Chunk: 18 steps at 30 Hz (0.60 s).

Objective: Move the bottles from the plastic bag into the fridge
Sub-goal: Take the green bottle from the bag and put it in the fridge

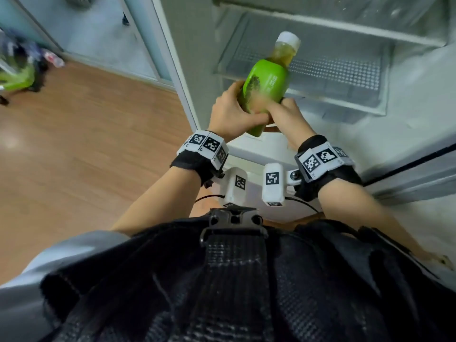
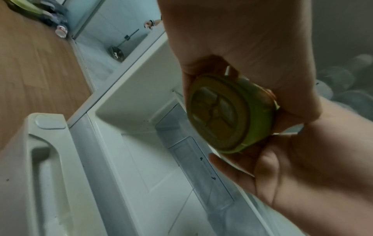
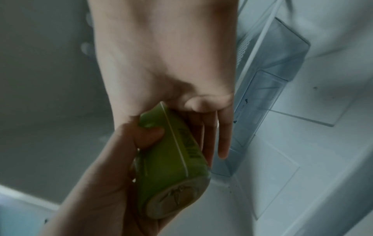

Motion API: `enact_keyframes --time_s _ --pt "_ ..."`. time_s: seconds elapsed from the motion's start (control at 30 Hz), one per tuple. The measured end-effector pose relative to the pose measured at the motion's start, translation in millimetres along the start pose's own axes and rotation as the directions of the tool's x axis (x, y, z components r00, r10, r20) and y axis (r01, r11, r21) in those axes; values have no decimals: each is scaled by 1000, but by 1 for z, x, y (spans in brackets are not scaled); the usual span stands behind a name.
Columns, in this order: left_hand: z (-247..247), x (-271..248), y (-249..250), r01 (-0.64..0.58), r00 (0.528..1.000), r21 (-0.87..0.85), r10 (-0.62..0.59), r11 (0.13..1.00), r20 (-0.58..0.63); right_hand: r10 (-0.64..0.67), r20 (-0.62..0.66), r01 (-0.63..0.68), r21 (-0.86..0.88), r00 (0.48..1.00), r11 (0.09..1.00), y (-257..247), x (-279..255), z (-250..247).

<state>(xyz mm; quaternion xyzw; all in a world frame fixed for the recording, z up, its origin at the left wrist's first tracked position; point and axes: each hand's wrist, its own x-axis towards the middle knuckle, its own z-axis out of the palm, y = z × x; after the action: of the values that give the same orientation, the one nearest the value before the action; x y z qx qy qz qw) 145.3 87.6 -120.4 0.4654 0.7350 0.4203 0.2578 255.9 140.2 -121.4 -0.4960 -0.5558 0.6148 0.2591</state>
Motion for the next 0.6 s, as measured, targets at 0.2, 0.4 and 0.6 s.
enact_keyframes --time_s 0.2,0.4,0.6 --pt "4 57 -2 147 987 44 -149 988 66 101 -41 -102 -14 994 995 -2 30 1" --pt "12 112 1 213 975 108 -218 971 35 94 -135 -99 -28 986 995 5 44 -12" --pt "27 145 -7 246 969 184 -238 952 -66 114 -248 -109 34 962 994 12 47 -26"
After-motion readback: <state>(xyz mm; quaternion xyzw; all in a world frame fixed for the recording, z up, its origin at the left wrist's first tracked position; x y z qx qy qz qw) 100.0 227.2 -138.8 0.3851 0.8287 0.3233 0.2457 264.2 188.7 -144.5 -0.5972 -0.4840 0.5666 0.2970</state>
